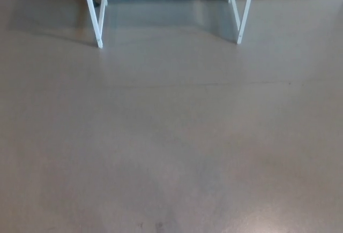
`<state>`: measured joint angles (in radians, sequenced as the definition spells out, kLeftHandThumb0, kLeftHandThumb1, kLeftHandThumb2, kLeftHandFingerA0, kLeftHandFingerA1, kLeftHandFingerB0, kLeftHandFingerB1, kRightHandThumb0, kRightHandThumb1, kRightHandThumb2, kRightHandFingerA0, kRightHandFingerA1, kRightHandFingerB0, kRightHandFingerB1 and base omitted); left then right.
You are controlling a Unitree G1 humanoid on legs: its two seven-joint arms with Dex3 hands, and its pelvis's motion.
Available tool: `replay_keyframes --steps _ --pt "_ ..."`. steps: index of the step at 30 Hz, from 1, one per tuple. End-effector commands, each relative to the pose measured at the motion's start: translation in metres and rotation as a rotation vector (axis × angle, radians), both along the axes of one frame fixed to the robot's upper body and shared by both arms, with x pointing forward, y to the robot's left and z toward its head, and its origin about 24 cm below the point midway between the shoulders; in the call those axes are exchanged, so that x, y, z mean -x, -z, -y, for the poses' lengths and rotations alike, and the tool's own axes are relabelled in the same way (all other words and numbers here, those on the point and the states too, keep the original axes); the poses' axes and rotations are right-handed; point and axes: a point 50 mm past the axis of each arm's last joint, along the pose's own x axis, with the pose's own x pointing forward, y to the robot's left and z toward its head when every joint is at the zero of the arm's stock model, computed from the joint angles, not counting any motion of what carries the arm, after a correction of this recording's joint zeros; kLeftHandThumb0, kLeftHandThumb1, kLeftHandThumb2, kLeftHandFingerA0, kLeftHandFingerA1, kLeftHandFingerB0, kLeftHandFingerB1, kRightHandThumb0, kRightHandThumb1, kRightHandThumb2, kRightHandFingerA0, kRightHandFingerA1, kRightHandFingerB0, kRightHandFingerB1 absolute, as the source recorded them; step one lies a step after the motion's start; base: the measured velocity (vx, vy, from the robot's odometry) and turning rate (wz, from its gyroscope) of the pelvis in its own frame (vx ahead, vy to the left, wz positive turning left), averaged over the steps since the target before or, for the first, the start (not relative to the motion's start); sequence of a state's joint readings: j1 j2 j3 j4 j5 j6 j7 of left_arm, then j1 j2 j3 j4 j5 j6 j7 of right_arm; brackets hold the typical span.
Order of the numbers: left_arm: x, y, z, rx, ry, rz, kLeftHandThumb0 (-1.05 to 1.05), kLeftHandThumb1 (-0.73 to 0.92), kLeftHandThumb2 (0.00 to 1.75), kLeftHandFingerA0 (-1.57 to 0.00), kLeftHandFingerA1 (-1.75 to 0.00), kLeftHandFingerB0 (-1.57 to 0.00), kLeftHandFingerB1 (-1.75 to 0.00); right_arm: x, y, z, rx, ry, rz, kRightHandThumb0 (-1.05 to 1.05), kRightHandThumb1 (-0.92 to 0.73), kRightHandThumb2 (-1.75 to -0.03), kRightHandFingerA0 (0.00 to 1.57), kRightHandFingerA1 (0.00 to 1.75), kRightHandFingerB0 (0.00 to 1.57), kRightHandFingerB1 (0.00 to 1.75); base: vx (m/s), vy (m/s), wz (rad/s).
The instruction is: The robot walks towards a table in front, picks a dumpling toy with left hand and puts it in an orange round plate
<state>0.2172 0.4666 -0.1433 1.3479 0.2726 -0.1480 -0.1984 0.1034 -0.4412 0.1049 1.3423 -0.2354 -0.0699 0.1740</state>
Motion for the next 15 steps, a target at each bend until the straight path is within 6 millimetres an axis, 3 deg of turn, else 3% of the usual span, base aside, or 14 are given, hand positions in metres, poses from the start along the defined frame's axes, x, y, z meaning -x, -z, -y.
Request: replay_keyframes --steps 1,8,9,10,11,13,14,15 --pt "-0.001 -0.003 -0.003 0.015 0.031 -0.001 -0.4 0.65 0.62 -0.47 -0.37 -0.21 -0.3 0.001 -0.003 0.005 -0.002 -0.009 0.0 -0.26 -0.49 -0.55 0.76 0.47 0.56 0.4 0.0 0.0 0.0" --pt "-0.022 -0.003 -0.005 0.014 0.039 0.043 -0.4 0.65 0.62 -0.47 -0.37 -0.21 -0.3 -0.016 -0.004 0.004 -0.006 -0.005 0.044 -0.26 -0.49 -0.55 0.76 0.47 0.56 0.4 0.05 -0.123 0.05" --pt "-0.03 -0.003 -0.007 0.017 -0.206 0.136 -0.27 0.58 0.57 -0.53 -0.46 -0.29 -0.36 -0.02 -0.005 0.004 -0.007 -0.012 0.051 -0.28 -0.52 -0.56 0.77 0.48 0.55 0.39 0.07 -0.263 0.18" --pt "-0.032 -0.003 -0.007 0.027 -0.312 0.175 -0.27 0.58 0.57 -0.53 -0.46 -0.29 -0.36 -0.021 -0.005 0.004 -0.007 -0.014 0.054 -0.28 -0.52 -0.56 0.77 0.48 0.55 0.39 0.2 -0.28 0.35" --pt "-0.041 -0.006 -0.007 0.01 0.002 0.16 -0.38 0.6 0.58 -0.52 -0.45 -0.24 -0.32 -0.027 -0.005 0.004 -0.009 -0.006 0.071 -0.25 -0.51 -0.55 0.75 0.48 0.55 0.4 0.16 -0.467 -1.41" --pt "-0.049 -0.006 -0.006 0.003 0.038 0.165 -0.41 0.59 0.58 -0.46 -0.39 -0.22 -0.29 -0.034 -0.007 0.005 -0.007 -0.013 0.082 -0.25 -0.52 -0.55 0.75 0.48 0.56 0.4 0.21 -0.061 0.15" --pt "-0.057 -0.006 -0.005 0.003 0.058 0.177 -0.39 0.6 0.59 -0.57 -0.48 -0.21 -0.3 -0.039 -0.008 0.005 -0.008 -0.017 0.101 -0.28 -0.54 -0.56 0.73 0.47 0.55 0.4 0.2 -0.18 0.13" --pt "-0.06 -0.006 -0.005 0.003 0.066 0.182 -0.39 0.6 0.59 -0.57 -0.48 -0.21 -0.3 -0.041 -0.008 0.005 -0.008 -0.018 0.109 -0.28 -0.54 -0.56 0.73 0.47 0.55 0.4 0.14 -0.203 0.01"
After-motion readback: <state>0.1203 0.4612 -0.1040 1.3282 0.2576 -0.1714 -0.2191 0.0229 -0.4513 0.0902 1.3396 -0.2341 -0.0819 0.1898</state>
